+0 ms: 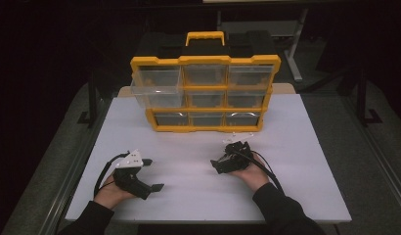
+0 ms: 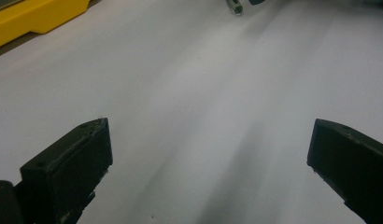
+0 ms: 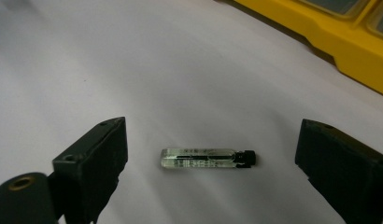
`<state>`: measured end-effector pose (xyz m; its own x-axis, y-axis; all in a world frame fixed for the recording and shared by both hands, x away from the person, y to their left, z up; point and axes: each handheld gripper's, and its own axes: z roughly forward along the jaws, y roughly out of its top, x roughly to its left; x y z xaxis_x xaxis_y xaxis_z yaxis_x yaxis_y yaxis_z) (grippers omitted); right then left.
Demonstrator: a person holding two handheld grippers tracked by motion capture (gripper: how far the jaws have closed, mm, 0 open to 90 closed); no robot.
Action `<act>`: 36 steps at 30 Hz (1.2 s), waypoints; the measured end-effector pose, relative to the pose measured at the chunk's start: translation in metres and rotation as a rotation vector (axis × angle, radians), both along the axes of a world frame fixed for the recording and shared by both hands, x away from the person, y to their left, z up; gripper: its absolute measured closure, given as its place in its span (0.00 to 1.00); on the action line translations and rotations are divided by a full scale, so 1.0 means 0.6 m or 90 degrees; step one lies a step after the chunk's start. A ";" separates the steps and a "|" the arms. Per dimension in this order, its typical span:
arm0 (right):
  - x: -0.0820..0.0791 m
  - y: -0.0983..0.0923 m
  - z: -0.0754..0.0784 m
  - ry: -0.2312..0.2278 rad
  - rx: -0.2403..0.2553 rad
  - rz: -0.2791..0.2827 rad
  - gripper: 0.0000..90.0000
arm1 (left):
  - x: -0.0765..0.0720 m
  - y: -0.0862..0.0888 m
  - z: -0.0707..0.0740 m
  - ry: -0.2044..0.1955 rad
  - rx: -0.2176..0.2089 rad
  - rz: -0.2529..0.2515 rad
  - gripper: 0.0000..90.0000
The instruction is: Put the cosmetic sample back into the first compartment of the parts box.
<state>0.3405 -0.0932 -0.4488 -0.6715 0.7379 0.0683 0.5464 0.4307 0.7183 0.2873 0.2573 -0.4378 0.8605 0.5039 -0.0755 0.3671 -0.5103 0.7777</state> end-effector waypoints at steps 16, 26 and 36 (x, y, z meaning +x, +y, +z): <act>0.000 0.003 -0.008 0.002 -0.014 0.014 0.25 | 0.000 0.000 0.000 0.002 -0.004 0.006 0.00; 0.000 0.002 -0.011 -0.001 -0.018 0.012 0.33 | 0.000 0.001 0.000 0.004 -0.005 0.006 0.00; 0.000 0.002 -0.014 0.004 -0.018 0.010 0.38 | 0.000 0.000 0.000 0.004 -0.005 0.005 0.00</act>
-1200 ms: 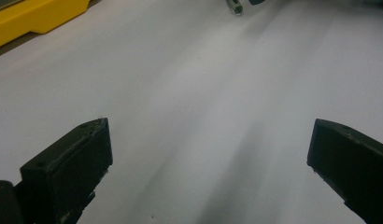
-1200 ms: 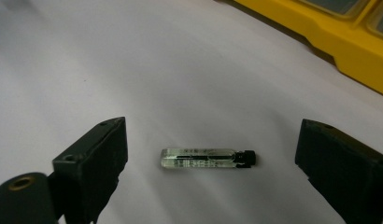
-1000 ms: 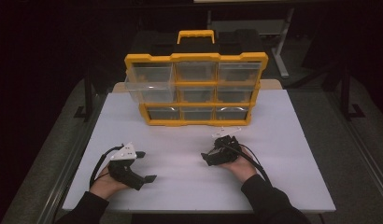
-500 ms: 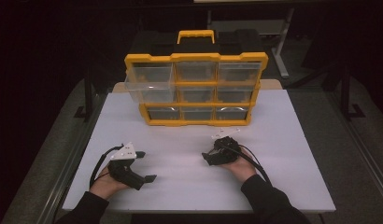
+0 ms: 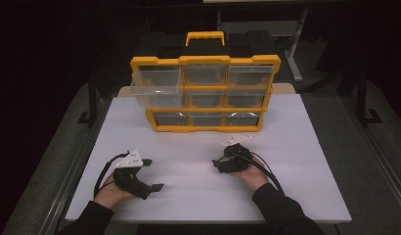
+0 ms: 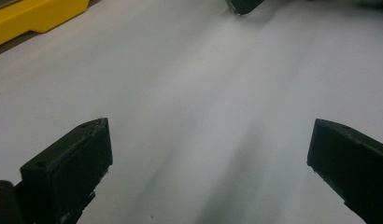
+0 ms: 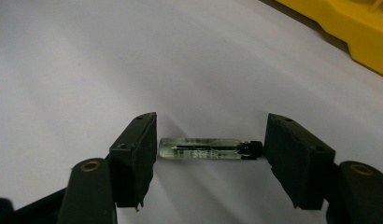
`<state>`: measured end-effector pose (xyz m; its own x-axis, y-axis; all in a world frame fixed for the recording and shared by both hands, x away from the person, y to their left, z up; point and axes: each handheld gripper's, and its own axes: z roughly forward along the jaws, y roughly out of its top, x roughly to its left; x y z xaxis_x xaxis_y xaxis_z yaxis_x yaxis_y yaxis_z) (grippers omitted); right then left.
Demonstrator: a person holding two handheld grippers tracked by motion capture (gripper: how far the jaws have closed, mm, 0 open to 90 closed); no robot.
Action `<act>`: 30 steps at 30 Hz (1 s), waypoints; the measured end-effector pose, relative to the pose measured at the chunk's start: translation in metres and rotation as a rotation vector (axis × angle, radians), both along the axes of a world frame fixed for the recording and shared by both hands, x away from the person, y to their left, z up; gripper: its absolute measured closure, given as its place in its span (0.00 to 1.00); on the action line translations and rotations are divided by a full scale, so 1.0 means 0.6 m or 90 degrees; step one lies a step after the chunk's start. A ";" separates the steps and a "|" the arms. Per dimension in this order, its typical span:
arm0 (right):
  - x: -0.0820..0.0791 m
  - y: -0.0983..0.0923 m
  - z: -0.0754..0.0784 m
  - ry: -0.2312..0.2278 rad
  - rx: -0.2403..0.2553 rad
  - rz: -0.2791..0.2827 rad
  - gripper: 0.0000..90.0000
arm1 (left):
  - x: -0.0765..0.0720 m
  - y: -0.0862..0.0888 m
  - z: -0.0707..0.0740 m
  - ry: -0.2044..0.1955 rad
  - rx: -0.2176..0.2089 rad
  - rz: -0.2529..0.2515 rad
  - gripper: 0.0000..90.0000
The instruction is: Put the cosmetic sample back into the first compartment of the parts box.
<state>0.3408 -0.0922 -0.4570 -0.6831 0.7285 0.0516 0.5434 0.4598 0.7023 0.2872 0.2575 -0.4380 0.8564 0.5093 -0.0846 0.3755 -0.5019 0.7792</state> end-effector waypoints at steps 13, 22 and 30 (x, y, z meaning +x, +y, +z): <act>-0.002 0.000 -0.001 -0.010 -0.007 -0.003 0.42 | 0.000 0.000 0.000 0.000 0.000 0.001 0.00; -0.001 -0.001 0.000 -0.006 -0.003 -0.004 0.43 | 0.000 0.001 0.001 -0.002 -0.002 0.002 0.00; -0.002 -0.006 0.010 0.000 0.005 0.006 0.43 | 0.002 0.002 0.000 0.004 -0.002 0.001 0.00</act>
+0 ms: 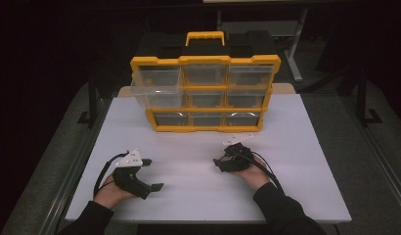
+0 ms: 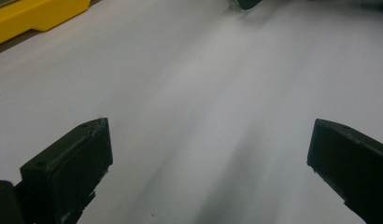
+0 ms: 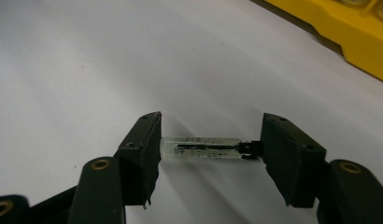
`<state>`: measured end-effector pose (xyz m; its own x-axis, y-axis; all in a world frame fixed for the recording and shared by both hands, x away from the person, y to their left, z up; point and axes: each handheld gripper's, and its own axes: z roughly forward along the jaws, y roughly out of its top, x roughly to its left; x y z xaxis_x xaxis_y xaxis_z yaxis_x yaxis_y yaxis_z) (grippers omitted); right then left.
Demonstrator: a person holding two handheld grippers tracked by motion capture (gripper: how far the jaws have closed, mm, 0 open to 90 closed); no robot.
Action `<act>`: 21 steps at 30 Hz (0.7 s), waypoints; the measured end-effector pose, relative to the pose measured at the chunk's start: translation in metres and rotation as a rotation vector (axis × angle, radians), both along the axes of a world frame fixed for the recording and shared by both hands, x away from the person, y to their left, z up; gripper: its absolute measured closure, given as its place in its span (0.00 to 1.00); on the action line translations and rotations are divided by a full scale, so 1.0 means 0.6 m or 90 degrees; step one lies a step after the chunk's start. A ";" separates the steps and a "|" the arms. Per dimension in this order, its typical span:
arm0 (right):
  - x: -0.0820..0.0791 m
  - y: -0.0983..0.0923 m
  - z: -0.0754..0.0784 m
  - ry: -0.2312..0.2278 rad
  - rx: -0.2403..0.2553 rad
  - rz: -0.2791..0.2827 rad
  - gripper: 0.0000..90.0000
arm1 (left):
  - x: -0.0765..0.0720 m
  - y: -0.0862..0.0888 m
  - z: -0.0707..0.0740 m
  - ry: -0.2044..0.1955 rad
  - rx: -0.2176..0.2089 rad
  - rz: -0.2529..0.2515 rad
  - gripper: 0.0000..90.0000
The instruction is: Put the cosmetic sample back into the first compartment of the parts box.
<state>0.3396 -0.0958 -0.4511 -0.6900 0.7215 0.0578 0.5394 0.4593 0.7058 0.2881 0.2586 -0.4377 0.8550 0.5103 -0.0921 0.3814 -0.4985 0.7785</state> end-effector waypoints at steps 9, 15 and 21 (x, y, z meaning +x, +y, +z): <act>-0.001 -0.006 0.014 -0.002 0.009 0.010 0.43 | 0.000 0.000 -0.001 0.002 -0.001 -0.001 0.00; -0.003 -0.012 0.029 -0.007 0.019 0.023 0.43 | -0.002 0.000 0.001 -0.006 -0.003 -0.002 0.00; -0.002 -0.015 0.045 -0.008 0.021 0.035 0.43 | -0.003 0.001 0.001 -0.015 -0.001 -0.001 0.00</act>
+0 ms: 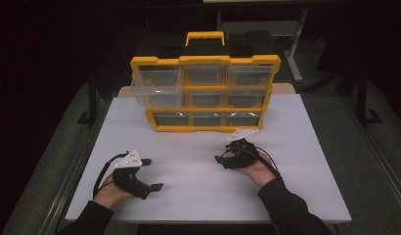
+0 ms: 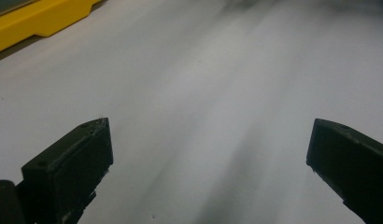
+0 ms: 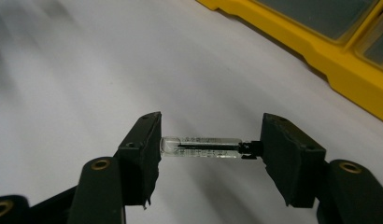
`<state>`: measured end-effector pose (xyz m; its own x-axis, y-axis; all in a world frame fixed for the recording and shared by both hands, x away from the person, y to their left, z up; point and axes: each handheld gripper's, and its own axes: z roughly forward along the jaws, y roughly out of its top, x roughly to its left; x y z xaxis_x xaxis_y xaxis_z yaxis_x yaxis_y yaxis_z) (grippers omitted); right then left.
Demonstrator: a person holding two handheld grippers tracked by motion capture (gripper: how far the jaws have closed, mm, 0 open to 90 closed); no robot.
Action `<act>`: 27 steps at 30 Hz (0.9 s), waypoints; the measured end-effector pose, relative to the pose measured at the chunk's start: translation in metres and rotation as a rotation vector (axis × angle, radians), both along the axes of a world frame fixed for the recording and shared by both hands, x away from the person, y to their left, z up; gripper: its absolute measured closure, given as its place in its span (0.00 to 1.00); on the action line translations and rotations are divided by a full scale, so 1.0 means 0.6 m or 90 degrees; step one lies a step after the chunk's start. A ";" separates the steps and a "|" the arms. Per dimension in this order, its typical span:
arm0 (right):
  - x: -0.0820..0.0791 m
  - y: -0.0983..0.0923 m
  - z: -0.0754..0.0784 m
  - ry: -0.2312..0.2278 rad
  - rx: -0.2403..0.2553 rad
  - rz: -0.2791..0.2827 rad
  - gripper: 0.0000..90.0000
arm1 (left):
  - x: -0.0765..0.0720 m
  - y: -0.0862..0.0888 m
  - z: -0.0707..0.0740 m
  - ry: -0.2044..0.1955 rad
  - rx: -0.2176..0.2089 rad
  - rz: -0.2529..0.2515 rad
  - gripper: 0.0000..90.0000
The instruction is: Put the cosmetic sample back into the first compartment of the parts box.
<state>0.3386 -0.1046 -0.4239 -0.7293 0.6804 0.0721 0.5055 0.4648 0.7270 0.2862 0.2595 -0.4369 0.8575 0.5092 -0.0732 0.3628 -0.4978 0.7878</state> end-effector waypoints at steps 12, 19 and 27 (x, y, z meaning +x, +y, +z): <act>0.007 0.000 0.038 -0.007 -0.001 0.016 0.43 | 0.003 0.002 0.000 0.013 -0.005 0.008 0.00; 0.010 0.000 0.053 -0.007 -0.004 0.028 0.43 | 0.003 0.001 0.000 0.014 -0.005 0.007 0.00; 0.016 0.002 0.074 -0.005 -0.004 0.043 0.43 | 0.002 0.001 -0.001 0.014 -0.003 0.005 0.00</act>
